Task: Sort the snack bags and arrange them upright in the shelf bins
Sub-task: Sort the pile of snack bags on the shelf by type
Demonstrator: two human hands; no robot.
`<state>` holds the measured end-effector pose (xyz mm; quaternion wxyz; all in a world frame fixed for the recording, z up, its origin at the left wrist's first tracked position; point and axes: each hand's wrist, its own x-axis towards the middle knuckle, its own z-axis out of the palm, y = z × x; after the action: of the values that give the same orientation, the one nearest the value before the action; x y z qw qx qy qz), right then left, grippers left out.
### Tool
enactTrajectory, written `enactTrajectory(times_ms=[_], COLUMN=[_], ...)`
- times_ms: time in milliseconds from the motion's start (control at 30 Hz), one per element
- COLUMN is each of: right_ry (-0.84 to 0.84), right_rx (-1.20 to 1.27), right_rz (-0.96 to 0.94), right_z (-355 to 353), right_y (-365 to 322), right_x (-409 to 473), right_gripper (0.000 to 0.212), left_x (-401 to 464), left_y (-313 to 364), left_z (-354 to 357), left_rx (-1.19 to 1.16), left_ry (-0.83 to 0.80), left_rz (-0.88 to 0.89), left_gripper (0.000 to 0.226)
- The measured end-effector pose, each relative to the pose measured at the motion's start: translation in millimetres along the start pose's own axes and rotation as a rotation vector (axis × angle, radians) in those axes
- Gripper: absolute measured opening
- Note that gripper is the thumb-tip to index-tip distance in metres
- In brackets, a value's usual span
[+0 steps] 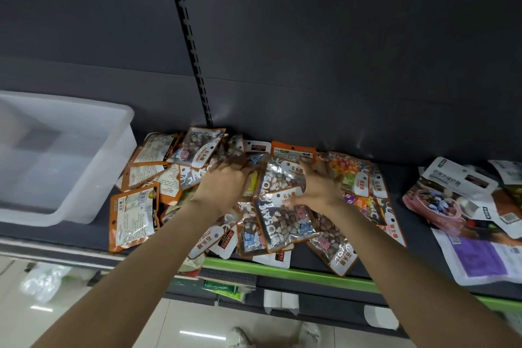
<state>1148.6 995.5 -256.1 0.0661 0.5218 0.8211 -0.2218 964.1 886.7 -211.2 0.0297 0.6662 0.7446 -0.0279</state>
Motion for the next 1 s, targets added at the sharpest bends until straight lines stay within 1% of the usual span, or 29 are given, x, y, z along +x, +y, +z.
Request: enactTrajectory(times_ms=[33,100,133,167,267,367,400,467,500,567,600,633,667,733,800,833,867,900,967,1000], right_ry=[0.052,0.103,0.129,0.167,0.27,0.424,0.471,0.525,0.557,0.648,0.693,0.703,0.666,0.45,0.178,0.081,0.034,0.03,0.071,0.099], right_rx=[0.043,0.104,0.105,0.105,0.156,0.252,0.269,0.273,0.267,0.234,0.233,0.243,0.263,0.242,0.052,-0.056,-0.136,-0.193,-0.232,-0.227], right_rz=[-0.008,-0.034,-0.04,-0.042,-0.015,0.107,0.153,0.218,0.227,0.189,0.138,0.068,-0.005,-0.116,-0.123,-0.106,-0.094,-0.089,-0.072,-0.053], right_z=[-0.2,-5.6,-10.6,-16.7,-34.9,-40.9,-39.8,-33.9,-30.6,-23.8,-22.1,-22.4,-23.4,-23.0,-19.7,-18.8,-17.9,-18.1,-18.6,-19.3], right_y=[-1.2,-3.6,-3.4,-1.4,12.1,32.7,39.5,52.5,57.4,62.6,61.6,57.8,52.0,42.3,43.1,45.1,48.3,50.7,54.7,55.6], right_x=[-0.3,-4.0,-6.0,-6.9,-4.6,-7.3,-10.3,-16.3,-19.5,-24.2,-26.8,-29.3,-31.9,-35.1,-32.3,-31.6,-30.0,-29.6,-29.4,-30.2], right_gripper=[0.081,0.04,0.028,0.023,0.02,0.021,0.022,0.021,0.022,0.029,0.031,0.033,0.035,0.042,0.054,0.061,0.067,0.071,0.073,0.07], left_x=[-0.5,-3.1,-4.1,-4.2,2.1,17.8,23.4,31.7,34.1,36.1,35.7,35.4,34.8,31.4,26.7,22.6,17.4,11.6,-1.0,-7.0], left_y=[0.4,0.5,1.0,1.3,5.8,24.6,34.3,57.9,68.5,85.7,92.1,96.3,98.3,95.0,81.8,72.2,61.0,48.9,26.2,19.0], left_z=[-1.5,-4.5,-6.6,-8.2,-16.8,-21.3,-19.9,-11.9,-5.9,4.9,9.7,15.7,21.5,27.1,28.1,27.7,28.0,29.7,36.7,40.5], left_rx=[-0.053,-0.204,-0.276,-0.336,-0.402,-0.41,-0.389,-0.319,-0.33,-0.437,-0.476,-0.483,-0.473,-0.469,-0.478,-0.45,-0.406,-0.357,-0.273,-0.237], left_ry=[0.024,0.051,0.062,0.074,0.094,0.135,0.122,0.031,-0.013,-0.08,-0.123,-0.17,-0.22,-0.257,-0.196,-0.163,-0.148,-0.159,-0.269,-0.333], left_rz=[-0.034,-0.096,-0.125,-0.15,-0.191,-0.207,-0.171,-0.031,0.046,0.174,0.228,0.289,0.358,0.474,0.485,0.442,0.377,0.301,0.176,0.142], left_gripper=[0.039,0.039,0.038,0.037,0.034,0.037,0.038,0.035,0.034,0.036,0.039,0.043,0.051,0.065,0.07,0.073,0.078,0.087,0.105,0.109])
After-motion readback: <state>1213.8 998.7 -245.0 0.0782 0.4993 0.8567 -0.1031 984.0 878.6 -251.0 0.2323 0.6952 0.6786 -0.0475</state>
